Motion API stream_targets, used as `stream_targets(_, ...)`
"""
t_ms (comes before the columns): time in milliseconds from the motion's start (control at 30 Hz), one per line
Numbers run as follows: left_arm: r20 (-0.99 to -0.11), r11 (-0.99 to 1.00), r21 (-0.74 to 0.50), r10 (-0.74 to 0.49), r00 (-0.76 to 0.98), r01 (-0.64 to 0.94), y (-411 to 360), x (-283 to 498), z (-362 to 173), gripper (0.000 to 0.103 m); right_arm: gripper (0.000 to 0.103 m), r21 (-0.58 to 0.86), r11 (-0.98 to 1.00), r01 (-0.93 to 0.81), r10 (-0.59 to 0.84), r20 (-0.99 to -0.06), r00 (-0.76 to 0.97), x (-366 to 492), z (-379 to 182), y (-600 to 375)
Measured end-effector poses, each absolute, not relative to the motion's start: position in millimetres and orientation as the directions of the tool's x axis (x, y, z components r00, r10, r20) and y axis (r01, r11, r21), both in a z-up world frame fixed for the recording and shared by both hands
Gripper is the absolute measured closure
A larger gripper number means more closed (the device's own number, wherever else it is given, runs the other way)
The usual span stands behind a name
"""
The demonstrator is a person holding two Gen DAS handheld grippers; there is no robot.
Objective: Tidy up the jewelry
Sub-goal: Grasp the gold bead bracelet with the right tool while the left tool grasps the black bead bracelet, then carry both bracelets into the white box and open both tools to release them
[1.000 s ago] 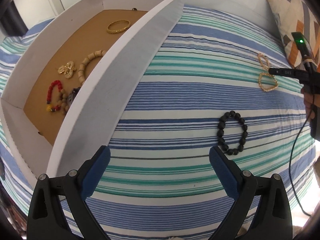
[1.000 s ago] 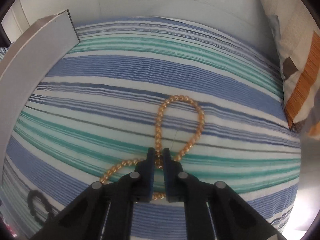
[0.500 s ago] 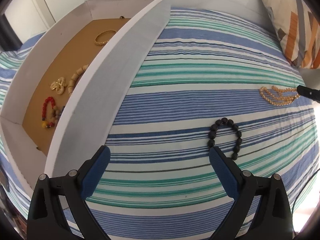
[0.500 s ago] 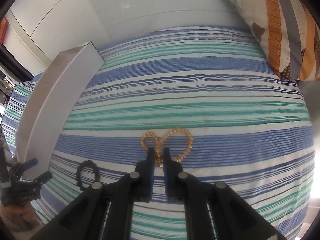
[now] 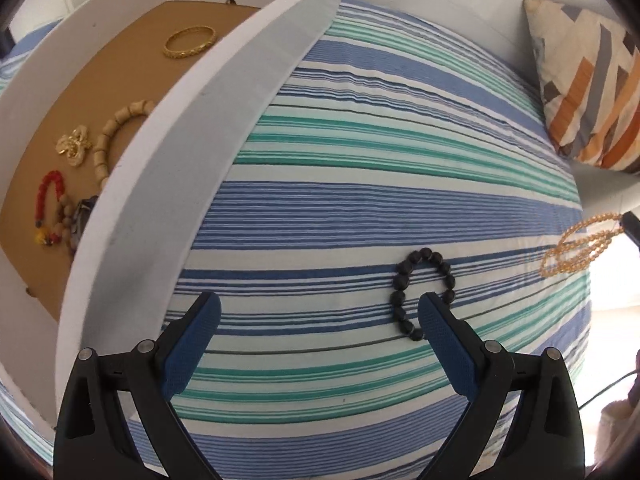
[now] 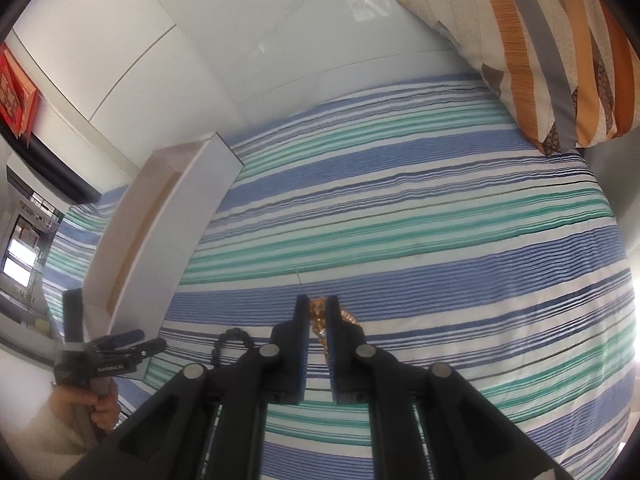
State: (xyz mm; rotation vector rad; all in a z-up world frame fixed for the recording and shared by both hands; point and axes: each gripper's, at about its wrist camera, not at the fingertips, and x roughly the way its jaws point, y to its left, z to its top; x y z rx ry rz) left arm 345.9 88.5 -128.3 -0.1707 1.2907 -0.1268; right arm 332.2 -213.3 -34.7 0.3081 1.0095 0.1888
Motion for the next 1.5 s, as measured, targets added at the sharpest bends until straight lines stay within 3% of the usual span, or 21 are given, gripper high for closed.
stream_targets(133, -0.959, 0.988, -0.108, -0.133, 0.252, 0.108, 46, 354, -144, 0.008, 0.095, 0.365, 0.931, -0.018, 0.314, -0.775, 0.548, 321, -19, -214)
stream_targets(400, -0.969, 0.986, 0.05, 0.009, 0.249, 0.16, 2, 351, -173, 0.045, 0.095, 0.374, 0.926, -0.053, 0.333, -0.743, 0.58, 308, 6, -211)
stream_targets(467, -0.966, 0.981, 0.046, -0.004, 0.259, 0.188, -6, 346, -170, 0.081, 0.095, 0.375, 0.925, -0.063, 0.339, -0.738, 0.583, 305, 11, -209)
stream_targets(500, -0.966, 0.979, 0.042, -0.011, 0.26, 0.201, -10, 345, -169, 0.094, 0.095, 0.376, 0.924, -0.068, 0.342, -0.736, 0.584, 305, 13, -207)
stream_targets(667, -0.956, 0.985, -0.111, -0.141, 0.258, 0.129, 10, 341, -145, 0.094, 0.095, 0.384, 0.917, -0.108, 0.37, -0.721, 0.586, 307, 25, -195)
stream_targets(967, -0.853, 0.928, -0.373, -0.341, 0.395, -0.004, 94, 311, -20, 0.094, 0.095, 0.356, 0.894, -0.271, 0.448, -0.691, 0.567, 330, 63, -148)
stream_targets(1133, -0.823, 0.909, -0.406, -0.318, 0.47, -0.096, 159, 306, 39, 0.094, 0.095, 0.338, 0.844, -0.416, 0.524, -0.685, 0.507, 359, 84, -93)
stream_targets(1267, -0.822, 0.916, -0.359, -0.219, 0.525, -0.181, 213, 308, 72, 0.094, 0.095, 0.346, 0.778, -0.524, 0.596, -0.669, 0.444, 385, 101, -38)
stream_targets(1500, -0.849, 0.892, -0.294, -0.079, 0.522, -0.342, 295, 328, 58, 0.094, 0.095, 0.325, 0.697, -0.64, 0.638, -0.689, 0.344, 439, 99, 67)
